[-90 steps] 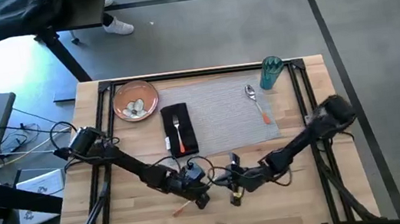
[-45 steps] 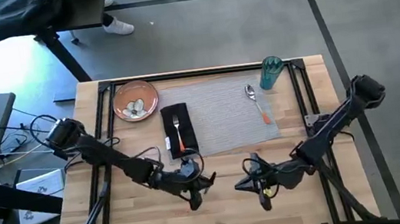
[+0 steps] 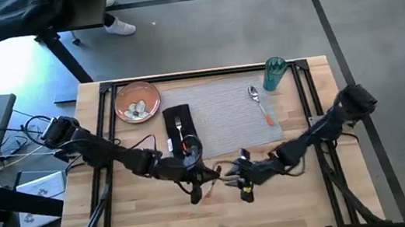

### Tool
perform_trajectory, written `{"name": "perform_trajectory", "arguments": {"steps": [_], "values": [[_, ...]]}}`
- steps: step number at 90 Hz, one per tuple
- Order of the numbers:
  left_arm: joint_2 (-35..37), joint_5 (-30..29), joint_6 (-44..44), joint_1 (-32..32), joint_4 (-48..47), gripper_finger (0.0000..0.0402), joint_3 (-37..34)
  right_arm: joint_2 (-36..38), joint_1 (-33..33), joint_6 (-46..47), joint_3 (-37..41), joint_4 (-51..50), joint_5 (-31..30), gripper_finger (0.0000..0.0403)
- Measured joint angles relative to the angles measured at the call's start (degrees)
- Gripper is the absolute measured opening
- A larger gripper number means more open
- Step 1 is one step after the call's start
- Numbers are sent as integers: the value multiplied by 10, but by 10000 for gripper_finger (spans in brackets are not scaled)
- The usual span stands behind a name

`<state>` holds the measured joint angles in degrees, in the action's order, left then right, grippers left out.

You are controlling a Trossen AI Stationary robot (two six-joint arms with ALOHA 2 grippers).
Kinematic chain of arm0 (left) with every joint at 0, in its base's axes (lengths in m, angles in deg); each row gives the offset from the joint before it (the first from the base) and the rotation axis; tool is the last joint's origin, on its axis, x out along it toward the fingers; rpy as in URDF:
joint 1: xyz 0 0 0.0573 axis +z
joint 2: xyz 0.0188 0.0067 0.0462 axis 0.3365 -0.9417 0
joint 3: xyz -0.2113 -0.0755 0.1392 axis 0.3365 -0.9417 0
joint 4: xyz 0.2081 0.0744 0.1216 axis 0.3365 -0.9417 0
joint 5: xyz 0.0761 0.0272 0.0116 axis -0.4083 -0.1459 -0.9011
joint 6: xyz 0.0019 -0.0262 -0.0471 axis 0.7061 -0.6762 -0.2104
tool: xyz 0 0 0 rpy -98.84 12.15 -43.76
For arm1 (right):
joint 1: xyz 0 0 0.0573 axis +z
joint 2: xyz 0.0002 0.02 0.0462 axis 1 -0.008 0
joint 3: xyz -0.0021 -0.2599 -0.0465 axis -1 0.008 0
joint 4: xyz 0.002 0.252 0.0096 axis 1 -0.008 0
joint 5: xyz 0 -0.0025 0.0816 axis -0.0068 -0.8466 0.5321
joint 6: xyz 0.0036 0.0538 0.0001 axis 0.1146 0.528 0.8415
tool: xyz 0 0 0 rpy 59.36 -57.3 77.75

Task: Set table place
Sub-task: Put the orange table knife on the gray table mat beside the orange spoon

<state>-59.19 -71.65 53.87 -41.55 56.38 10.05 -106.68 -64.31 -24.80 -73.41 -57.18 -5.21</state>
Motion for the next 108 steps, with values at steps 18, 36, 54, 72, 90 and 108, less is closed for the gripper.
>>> {"name": "perform_trajectory", "arguments": {"steps": [18,36,54,72,90,108], "values": [[0,61,36,9,59,0,0,-26,-23,-68,0,118,68,169],[1,87,49,13,72,0,0,-45,-16,-104,0,210,118,163],[1,99,58,12,80,0,0,-48,-3,-130,0,230,114,127],[1,103,58,12,85,0,1,-48,1,-166,0,240,115,72],[1,105,64,11,84,0,1,-48,-1,-173,0,237,108,9],[1,87,55,15,76,1,1,-46,0,-142,0,226,80,4]]}}
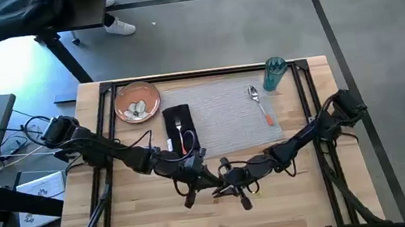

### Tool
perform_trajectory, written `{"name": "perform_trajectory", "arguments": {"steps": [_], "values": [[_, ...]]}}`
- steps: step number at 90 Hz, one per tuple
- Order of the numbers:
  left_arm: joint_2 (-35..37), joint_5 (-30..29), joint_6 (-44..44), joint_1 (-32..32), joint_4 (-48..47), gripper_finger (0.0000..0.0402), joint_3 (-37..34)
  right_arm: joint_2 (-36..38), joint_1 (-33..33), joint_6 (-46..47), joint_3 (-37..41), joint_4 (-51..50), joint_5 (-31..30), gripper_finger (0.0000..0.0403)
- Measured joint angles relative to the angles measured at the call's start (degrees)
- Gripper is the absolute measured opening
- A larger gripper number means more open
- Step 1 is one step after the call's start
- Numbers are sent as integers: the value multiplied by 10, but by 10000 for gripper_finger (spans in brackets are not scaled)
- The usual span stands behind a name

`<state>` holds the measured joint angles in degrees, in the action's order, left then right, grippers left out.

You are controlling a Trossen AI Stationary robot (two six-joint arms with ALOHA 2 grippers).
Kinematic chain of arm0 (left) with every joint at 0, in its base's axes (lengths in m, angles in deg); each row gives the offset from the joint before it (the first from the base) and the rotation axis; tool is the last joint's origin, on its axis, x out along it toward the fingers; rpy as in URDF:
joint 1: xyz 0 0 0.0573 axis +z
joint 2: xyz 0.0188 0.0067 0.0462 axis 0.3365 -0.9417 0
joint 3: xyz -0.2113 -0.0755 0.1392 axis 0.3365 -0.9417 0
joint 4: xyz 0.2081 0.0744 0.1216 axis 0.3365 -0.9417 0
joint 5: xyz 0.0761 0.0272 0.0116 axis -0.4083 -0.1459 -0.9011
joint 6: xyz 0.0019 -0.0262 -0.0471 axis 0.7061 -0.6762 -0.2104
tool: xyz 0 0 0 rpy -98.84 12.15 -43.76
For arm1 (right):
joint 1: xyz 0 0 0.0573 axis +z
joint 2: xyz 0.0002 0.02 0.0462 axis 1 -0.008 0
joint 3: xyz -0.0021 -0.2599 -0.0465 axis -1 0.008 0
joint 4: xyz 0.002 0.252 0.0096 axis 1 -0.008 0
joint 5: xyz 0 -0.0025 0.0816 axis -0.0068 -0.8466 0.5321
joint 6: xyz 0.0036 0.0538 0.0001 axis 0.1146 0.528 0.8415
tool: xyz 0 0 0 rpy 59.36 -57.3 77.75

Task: Set table place
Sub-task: Put the orange table knife on the gray table mat beside the orange spoon

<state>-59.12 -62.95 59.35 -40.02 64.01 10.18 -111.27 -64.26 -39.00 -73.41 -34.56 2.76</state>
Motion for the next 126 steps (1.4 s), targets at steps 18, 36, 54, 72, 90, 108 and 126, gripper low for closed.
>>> {"name": "perform_trajectory", "arguments": {"steps": [18,36,54,72,90,108,126], "values": [[16,-7,3,8,-54,12,0,7,2,39,0,-39,-31,2],[66,-60,4,8,-142,38,0,10,2,59,0,-60,-66,0],[117,-106,-17,9,-208,52,0,17,3,70,0,-79,-77,0],[131,-111,-67,2,-312,111,-1,84,0,76,0,-123,-184,0],[79,-196,-77,-34,-292,141,-1,159,-6,110,0,-145,-349,0],[20,-346,-53,-61,-208,143,-1,179,-9,156,0,-163,-441,0],[-20,-446,5,-63,-142,143,-1,177,-14,184,0,-157,-442,0]]}}
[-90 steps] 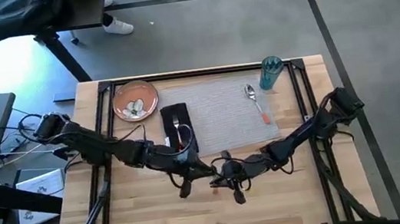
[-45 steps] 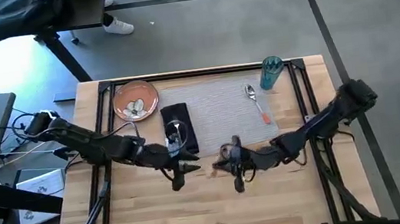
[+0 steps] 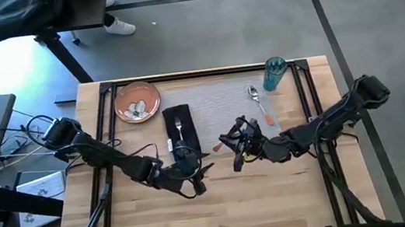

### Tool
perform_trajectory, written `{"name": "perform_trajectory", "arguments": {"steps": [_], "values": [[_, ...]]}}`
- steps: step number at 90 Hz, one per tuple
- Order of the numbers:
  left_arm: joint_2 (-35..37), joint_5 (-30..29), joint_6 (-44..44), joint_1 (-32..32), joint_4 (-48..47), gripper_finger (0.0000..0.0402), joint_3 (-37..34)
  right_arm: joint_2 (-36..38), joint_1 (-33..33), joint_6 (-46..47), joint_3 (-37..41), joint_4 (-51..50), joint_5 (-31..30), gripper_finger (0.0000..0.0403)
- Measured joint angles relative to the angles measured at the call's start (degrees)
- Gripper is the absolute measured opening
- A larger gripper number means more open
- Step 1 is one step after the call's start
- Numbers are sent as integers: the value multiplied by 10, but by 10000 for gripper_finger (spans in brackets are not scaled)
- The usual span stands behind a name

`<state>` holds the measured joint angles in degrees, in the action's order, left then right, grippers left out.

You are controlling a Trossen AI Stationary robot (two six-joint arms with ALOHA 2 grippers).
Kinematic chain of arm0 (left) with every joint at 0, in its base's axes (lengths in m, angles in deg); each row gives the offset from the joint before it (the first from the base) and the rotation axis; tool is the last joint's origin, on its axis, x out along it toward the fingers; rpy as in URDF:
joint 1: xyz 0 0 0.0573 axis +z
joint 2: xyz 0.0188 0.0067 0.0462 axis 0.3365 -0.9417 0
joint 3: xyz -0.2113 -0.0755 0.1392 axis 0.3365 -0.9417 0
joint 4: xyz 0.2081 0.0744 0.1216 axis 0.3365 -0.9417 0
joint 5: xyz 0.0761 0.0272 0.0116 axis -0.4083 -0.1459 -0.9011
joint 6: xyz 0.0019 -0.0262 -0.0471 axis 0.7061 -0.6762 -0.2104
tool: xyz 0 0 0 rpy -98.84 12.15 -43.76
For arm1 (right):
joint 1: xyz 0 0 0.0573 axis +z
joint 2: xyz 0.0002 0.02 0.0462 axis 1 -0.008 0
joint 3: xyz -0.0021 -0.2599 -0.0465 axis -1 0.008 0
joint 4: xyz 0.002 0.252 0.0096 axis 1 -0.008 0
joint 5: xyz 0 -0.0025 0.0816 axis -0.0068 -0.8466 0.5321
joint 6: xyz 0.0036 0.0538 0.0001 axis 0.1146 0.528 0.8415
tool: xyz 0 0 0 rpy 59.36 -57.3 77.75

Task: Set table place
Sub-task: Put the orange table knife on the gray table mat beside the orange spoon

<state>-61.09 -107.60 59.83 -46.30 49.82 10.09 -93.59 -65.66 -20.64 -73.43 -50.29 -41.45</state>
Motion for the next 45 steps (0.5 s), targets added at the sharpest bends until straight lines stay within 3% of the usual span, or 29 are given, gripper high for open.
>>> {"name": "perform_trajectory", "arguments": {"steps": [25,45], "values": [[-5,-18,68,16,55,143,0,-5,0,23,0,5,-1,0],[-8,53,69,52,83,143,0,-22,-2,38,0,28,2,0]]}}
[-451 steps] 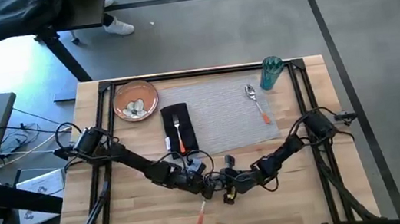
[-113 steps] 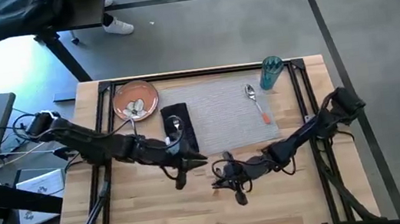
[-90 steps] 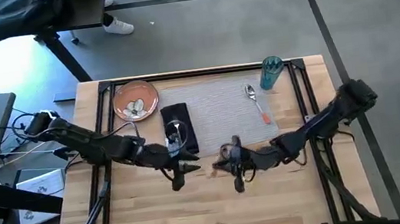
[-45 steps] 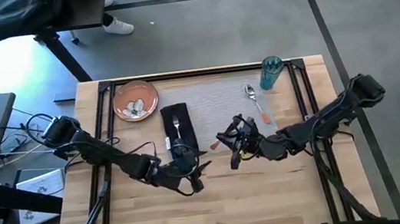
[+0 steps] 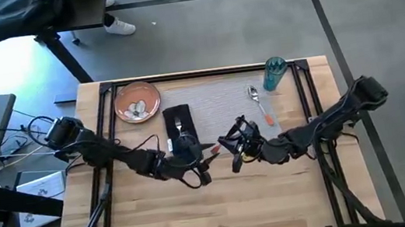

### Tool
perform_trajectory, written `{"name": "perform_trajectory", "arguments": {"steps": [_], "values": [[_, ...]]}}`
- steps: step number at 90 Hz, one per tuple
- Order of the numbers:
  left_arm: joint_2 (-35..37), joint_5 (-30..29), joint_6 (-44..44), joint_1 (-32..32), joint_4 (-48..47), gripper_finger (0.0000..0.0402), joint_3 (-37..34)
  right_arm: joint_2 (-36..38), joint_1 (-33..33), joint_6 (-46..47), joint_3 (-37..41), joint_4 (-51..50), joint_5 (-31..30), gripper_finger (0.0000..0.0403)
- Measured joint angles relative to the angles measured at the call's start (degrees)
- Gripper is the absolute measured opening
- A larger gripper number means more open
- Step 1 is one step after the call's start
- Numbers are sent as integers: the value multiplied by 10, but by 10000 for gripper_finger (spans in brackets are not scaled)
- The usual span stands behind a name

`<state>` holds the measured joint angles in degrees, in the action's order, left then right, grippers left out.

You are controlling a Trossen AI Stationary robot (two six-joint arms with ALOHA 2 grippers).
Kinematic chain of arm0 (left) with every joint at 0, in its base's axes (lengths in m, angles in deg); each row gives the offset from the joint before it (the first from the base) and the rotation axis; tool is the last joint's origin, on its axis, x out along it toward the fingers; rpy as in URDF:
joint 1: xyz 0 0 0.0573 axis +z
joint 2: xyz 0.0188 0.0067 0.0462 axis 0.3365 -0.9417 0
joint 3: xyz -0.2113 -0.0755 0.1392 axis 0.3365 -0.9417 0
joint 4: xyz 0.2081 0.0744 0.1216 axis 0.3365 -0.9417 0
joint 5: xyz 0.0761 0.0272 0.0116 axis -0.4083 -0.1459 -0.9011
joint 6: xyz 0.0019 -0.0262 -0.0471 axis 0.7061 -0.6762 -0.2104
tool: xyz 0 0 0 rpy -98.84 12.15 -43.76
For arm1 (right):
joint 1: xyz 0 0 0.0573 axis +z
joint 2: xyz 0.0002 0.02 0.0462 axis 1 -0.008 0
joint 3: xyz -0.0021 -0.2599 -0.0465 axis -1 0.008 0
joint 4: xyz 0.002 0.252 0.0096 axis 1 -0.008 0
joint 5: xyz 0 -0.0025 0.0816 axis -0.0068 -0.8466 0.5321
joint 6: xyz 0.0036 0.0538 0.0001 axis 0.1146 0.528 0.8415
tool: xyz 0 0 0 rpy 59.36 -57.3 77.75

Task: Set table place
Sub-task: Put the orange table knife on the gray table mat beside the orange spoon

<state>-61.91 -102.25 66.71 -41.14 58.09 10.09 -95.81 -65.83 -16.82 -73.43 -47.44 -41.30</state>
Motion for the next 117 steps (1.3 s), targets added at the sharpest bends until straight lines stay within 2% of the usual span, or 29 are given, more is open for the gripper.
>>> {"name": "perform_trajectory", "arguments": {"steps": [21,34,54,82,107,117], "values": [[-17,0,0,17,-2,143,0,-13,-6,9,0,26,-3,0],[-22,-44,11,16,5,137,0,-13,-13,26,0,22,-6,0],[-22,-75,22,15,11,106,0,-13,-16,36,0,18,-19,0],[-22,-69,40,15,9,50,0,-13,-17,45,0,15,-6,0],[-22,-68,35,16,9,44,0,-13,-16,44,0,18,13,30],[-22,-70,32,16,9,33,0,-13,-16,2,0,28,32,55]]}}
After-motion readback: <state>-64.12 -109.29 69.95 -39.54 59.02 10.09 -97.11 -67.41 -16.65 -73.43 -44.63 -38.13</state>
